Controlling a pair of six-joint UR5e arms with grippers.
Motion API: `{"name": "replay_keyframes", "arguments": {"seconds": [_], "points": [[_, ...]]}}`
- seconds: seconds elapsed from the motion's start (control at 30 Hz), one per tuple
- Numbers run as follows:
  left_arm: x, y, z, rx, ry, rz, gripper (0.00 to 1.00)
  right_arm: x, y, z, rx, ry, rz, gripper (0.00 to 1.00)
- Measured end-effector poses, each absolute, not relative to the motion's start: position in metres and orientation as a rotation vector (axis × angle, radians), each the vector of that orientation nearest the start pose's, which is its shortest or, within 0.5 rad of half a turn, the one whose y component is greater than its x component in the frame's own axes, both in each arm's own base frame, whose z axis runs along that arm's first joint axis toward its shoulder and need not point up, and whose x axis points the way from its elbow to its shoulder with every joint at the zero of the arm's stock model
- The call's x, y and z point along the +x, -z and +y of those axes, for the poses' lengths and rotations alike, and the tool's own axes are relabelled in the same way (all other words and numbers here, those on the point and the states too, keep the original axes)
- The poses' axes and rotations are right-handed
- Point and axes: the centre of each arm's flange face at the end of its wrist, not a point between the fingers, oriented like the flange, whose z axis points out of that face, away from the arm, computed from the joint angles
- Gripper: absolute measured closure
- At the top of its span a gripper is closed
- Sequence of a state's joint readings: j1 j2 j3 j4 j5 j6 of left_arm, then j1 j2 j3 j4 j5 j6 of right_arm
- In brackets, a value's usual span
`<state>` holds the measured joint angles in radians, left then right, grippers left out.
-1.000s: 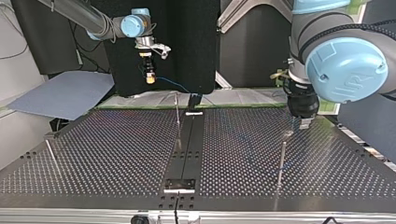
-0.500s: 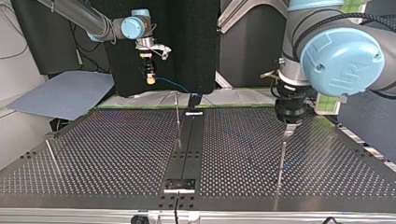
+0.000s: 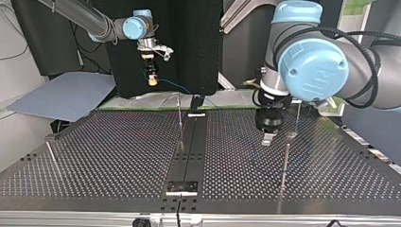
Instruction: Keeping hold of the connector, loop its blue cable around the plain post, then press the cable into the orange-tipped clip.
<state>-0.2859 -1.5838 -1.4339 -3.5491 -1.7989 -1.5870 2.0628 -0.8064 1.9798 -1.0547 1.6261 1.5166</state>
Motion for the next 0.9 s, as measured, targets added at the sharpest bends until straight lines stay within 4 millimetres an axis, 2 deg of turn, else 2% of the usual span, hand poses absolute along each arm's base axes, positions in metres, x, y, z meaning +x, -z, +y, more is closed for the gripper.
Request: {"name": "replay_keyframes", "arguments": {"seconds": [0.43,0.63,0.9], "points": [[0.447,-0.472,-0.264,0.119,-0.044,1.814,0.0,0.367,0.002,-0.408,1.64,-1.417,-0.972,1.0],[0.467,-0.449,-0.27,0.106,-0.108,1.805,0.0,0.369,0.002,-0.407,1.64,-1.421,-0.968,1.0],[0.487,-0.436,-0.27,0.08,-0.19,1.757,0.0,0.371,0.002,-0.406,1.646,-1.427,-0.962,1.0]]}}
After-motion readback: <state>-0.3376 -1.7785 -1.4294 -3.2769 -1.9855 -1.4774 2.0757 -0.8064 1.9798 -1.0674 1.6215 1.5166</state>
